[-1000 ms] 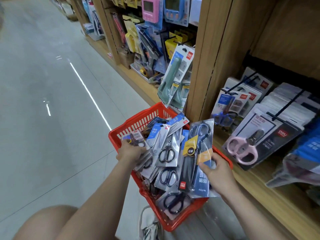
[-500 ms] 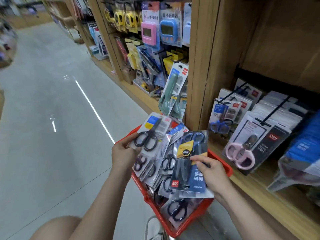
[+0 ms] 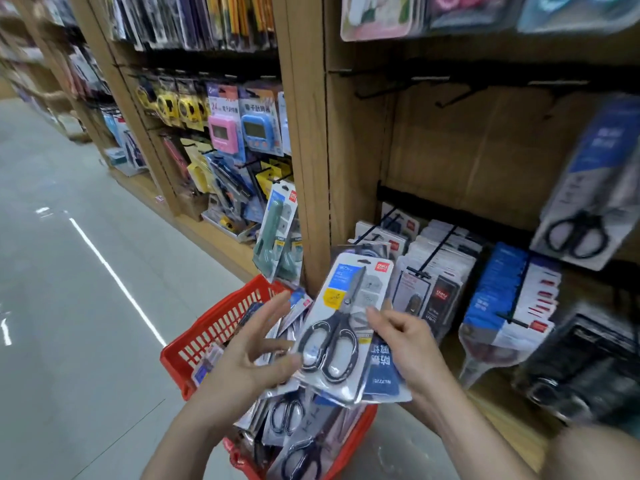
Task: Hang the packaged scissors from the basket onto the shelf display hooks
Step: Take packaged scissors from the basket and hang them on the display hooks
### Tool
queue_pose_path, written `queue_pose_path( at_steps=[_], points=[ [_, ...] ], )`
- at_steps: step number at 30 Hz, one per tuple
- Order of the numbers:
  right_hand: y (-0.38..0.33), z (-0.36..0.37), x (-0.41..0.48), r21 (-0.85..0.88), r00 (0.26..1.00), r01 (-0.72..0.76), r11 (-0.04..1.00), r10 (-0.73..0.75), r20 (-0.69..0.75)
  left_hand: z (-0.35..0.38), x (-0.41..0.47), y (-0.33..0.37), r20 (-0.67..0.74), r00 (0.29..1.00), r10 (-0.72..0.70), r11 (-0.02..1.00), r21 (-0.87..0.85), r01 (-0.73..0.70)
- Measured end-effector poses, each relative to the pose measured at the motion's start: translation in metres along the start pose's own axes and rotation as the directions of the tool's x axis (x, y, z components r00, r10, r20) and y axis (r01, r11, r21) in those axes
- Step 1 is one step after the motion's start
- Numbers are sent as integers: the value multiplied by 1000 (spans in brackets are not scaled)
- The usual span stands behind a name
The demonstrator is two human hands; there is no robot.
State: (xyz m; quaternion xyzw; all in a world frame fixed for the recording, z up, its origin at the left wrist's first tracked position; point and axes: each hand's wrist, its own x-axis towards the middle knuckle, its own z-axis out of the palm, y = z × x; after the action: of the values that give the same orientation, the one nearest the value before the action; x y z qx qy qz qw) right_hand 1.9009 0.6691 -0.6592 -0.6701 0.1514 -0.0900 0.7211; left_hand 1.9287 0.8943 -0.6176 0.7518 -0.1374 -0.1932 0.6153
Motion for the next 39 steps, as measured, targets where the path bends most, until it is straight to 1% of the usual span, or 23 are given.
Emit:
queue_pose_path(
  at_steps=[2, 4, 7, 9, 11, 12, 14, 16, 19, 21, 22, 23, 26, 28, 30, 33, 37, 39],
  points=[
    [-9, -15, -7, -84, 997, 79, 993, -79, -2, 6, 12, 14, -105, 992, 65, 993, 108, -54],
    [-21, -24, -15, -120, 992, 125, 985, -124, 17, 20, 28, 31, -161, 981, 113, 986, 137, -92],
    [-45, -35, -26, -154, 974, 226, 962, -220, 55, 51, 50, 60, -139, 975, 175, 984, 39, -171],
    [-61, -44, -35, -178, 959, 283, 942, -282, 29, 71, 59, 80, -193, 958, 210, 975, -27, -220],
    [-72, -60, -42, -193, 950, 304, 933, -311, -9, 88, 64, 92, -242, 943, 231, 967, -53, -250],
    [-76, -69, -47, -209, 947, 308, 928, -320, -27, 97, 65, 98, -243, 940, 240, 963, -62, -262],
    [-82, -86, -57, -219, 944, 299, 929, -321, -73, 113, 67, 106, -232, 940, 252, 956, -90, -278],
    [-83, -101, -65, -207, 951, 250, 946, -280, -128, 130, 66, 115, -180, 954, 240, 948, -170, -271],
    [-80, -122, -77, -188, 959, 184, 965, -218, -183, 156, 64, 131, -1, 977, 212, 938, -281, -204],
    [-82, -136, -86, -203, 951, 169, 964, -214, -222, 174, 69, 139, 97, 978, 185, 946, -288, -151],
    [-83, -144, -90, -222, 945, 170, 960, -223, -239, 184, 71, 143, 118, 977, 177, 950, -279, -138],
    [-84, -150, -94, -247, 937, 170, 954, -235, -260, 194, 74, 146, 118, 978, 172, 955, -265, -136],
    [-88, -171, -101, -286, 921, 178, 942, -262, -288, 225, 78, 155, 58, 981, 187, 964, -205, -171],
    [-94, -181, -104, -263, 912, 167, 950, -251, -326, 240, 78, 166, 38, 975, 220, 948, -245, -205],
    [-103, -189, -110, -248, 909, 176, 953, -254, -331, 249, 79, 180, 21, 967, 256, 930, -280, -240],
    [-108, -202, -114, -213, 902, 192, 958, -258, -347, 258, 86, 202, 14, 963, 270, 912, -324, -251],
    [-103, -224, -116, -194, 865, 148, 970, -222, -451, 262, 100, 219, 26, 962, 271, 900, -361, -244],
    [-100, -232, -117, -212, 849, 103, 972, -196, -490, 261, 103, 218, 30, 956, 291, 906, -330, -265]
  ],
)
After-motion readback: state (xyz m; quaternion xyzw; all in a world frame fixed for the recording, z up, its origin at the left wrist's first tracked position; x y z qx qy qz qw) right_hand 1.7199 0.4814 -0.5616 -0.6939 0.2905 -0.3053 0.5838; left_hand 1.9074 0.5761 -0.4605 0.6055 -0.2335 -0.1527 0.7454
